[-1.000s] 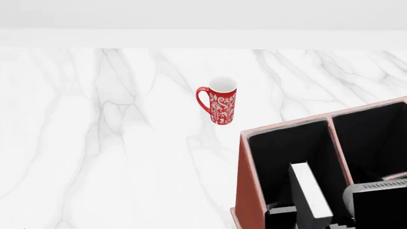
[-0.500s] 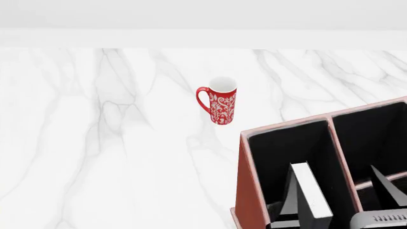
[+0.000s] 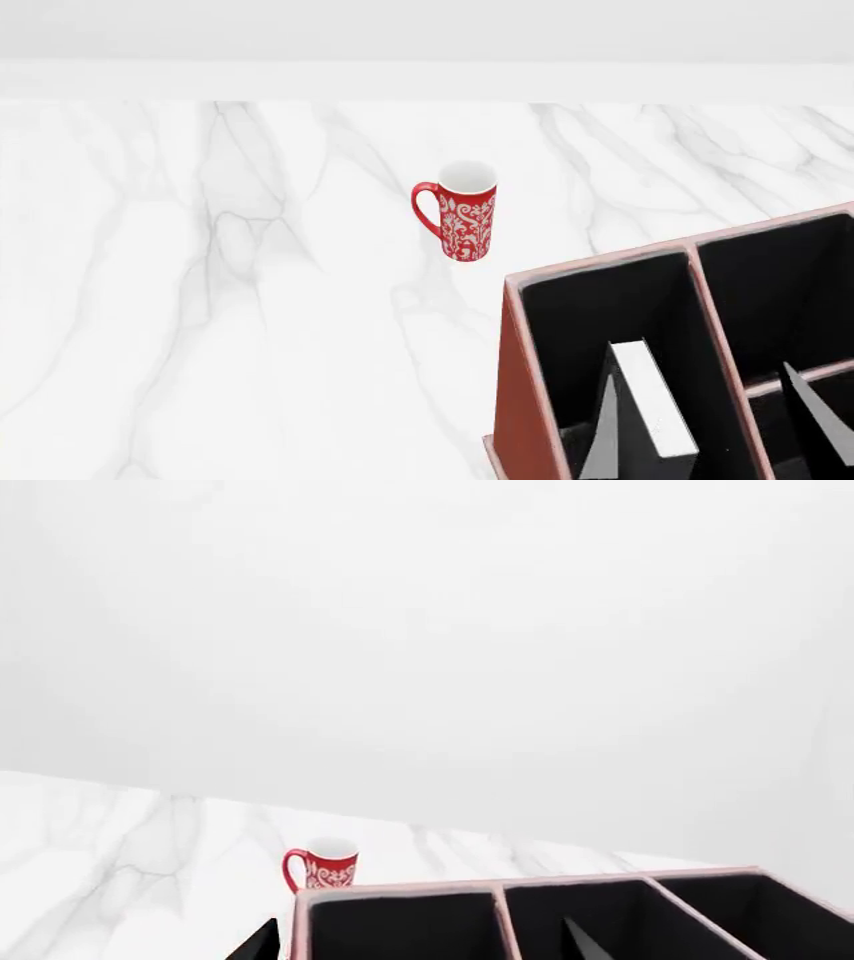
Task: Pick up the book and place it in the left compartment of the caddy.
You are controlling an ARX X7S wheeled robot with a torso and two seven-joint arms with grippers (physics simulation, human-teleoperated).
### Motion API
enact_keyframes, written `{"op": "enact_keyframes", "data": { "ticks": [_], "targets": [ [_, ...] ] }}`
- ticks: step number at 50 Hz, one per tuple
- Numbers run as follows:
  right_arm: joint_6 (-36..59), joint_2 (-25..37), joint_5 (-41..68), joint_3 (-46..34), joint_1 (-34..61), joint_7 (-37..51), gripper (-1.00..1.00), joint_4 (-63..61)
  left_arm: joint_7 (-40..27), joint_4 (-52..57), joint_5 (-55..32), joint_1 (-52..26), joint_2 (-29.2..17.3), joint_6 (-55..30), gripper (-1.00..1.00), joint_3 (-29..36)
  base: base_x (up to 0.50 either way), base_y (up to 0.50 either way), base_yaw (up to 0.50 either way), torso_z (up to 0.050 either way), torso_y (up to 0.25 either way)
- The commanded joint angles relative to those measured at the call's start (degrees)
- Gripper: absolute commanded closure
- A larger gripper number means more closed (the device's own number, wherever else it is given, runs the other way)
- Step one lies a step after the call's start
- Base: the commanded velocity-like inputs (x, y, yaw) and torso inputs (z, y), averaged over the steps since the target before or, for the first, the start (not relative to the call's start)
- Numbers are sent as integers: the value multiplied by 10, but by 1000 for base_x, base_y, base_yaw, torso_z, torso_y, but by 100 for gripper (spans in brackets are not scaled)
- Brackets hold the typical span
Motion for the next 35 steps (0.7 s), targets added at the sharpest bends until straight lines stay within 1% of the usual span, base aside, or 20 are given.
{"op": "enact_keyframes", "data": {
  "ticks": [1, 5, 21, 24, 29, 35],
  "targets": [
    [-44, -7, -41, 7, -44, -1, -100, -23, -1, 1, 6, 4, -1, 5, -100, 3, 0, 0, 0, 0, 0],
    [-59, -9, -67, 3, -57, 4, -100, -32, -2, 4, 5, 7, -3, 7, -100, 1, 0, 0, 0, 0, 0],
    [-111, -1, -109, -21, -78, 22, -100, -36, -2, 2, 3, 8, -6, 13, -100, 0, 0, 0, 0, 0, 0],
    [-127, 13, -115, -31, -78, 43, -100, -40, -3, 3, 2, 11, -7, 16, -100, -3, 0, 0, 0, 0, 0],
    [-173, 64, -123, -74, -71, 97, -100, -40, -4, 5, 2, 14, -8, 18, -100, -3, 0, 0, 0, 0, 0],
    [-204, 93, -140, -108, -63, 132, -100, -39, -4, 6, 9, 19, -9, 24, -100, -1, 0, 0, 0, 0, 0]
  ]
}}
